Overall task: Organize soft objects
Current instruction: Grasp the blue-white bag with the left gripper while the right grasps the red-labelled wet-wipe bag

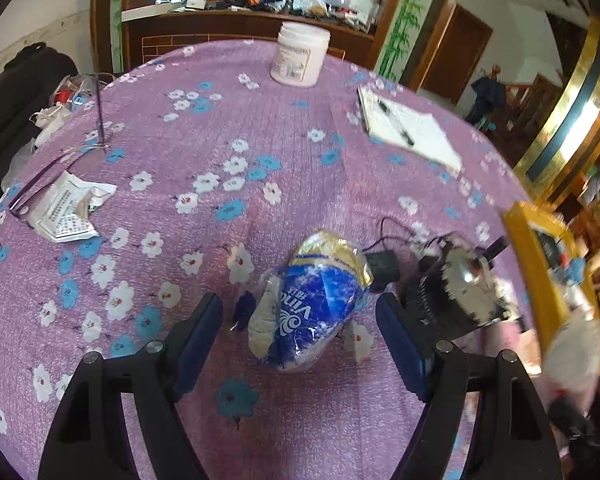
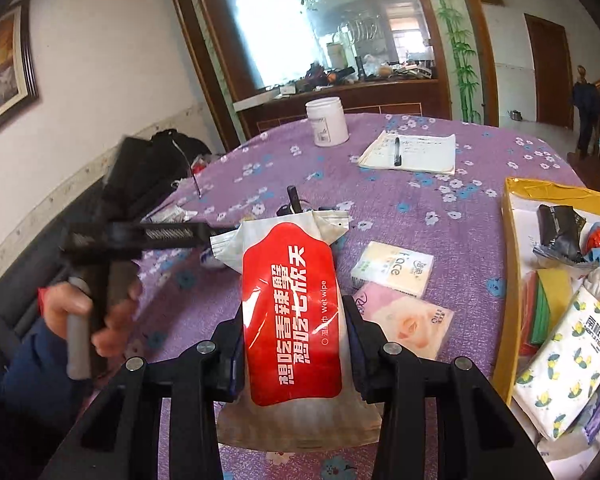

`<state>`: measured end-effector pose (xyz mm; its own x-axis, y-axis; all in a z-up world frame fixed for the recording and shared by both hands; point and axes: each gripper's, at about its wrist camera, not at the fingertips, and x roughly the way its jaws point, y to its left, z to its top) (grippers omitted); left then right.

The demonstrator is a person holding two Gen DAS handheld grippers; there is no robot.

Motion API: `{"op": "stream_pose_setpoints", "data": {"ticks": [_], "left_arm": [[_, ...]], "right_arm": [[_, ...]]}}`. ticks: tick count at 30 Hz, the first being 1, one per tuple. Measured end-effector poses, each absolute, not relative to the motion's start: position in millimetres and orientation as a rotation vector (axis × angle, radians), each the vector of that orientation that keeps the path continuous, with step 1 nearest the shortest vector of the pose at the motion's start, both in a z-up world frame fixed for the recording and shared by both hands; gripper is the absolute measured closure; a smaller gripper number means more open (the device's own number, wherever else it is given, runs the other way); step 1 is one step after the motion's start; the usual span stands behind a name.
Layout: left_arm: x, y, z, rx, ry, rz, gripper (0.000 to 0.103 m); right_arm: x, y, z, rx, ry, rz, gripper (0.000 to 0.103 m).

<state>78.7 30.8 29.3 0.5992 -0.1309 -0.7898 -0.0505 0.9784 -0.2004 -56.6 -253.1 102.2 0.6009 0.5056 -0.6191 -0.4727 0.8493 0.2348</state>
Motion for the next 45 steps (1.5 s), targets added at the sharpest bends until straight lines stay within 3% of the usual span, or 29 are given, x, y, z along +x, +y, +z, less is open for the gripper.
{"op": "stream_pose_setpoints", "data": {"ticks": [3, 6, 7, 26, 45], "left_arm": [[87, 24, 19, -0.167, 0.95, -0.029, 0.025], [91, 20, 12, -0.135, 0.966, -0.015, 0.051], [90, 18, 14, -0.115, 0.954, -0.007, 0.052], [34, -20, 73, -0.01, 0.637, -0.106, 0.053], [15, -55, 74, 0.067, 0.609, -0.229, 0.053]], "right_arm": [[-60, -253, 107, 0.058, 0.717, 0.578, 0.058], [-61, -255, 109, 0.071, 0.705, 0.582, 0.058], [-61, -256, 111, 0.074, 0.697, 0.581, 0.058], [-51, -275, 111, 0.095, 0.67, 0.459, 0.058], [-51, -285, 114, 0.139, 0.656, 0.432, 0.058]]}}
